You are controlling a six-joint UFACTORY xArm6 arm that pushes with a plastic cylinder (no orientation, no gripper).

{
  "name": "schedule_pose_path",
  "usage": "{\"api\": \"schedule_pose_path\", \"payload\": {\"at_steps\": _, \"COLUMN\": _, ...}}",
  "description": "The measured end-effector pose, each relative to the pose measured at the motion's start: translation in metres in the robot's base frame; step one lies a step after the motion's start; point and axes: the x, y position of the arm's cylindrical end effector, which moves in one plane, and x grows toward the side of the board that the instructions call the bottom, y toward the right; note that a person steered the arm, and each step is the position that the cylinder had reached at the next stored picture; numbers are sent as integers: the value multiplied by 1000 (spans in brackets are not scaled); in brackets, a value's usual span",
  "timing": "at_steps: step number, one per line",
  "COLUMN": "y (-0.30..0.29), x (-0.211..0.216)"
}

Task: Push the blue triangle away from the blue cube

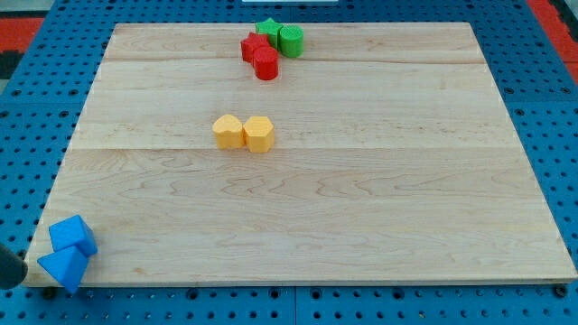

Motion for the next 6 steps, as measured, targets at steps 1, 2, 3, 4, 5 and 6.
{"api": "schedule_pose_path", "payload": {"at_steps": 1, "y": 7, "x": 0}}
{"api": "schedule_pose_path", "payload": {"at_steps": 2, "y": 20, "x": 0}}
{"api": "schedule_pose_path", "payload": {"at_steps": 3, "y": 20, "x": 0}}
{"api": "schedule_pose_path", "payload": {"at_steps": 4, "y": 41, "x": 0}}
{"api": "schedule_pose_path", "payload": {"at_steps": 5, "y": 106, "x": 0}}
{"api": "schedule_pose_path", "payload": {"at_steps": 6, "y": 229, "x": -8}}
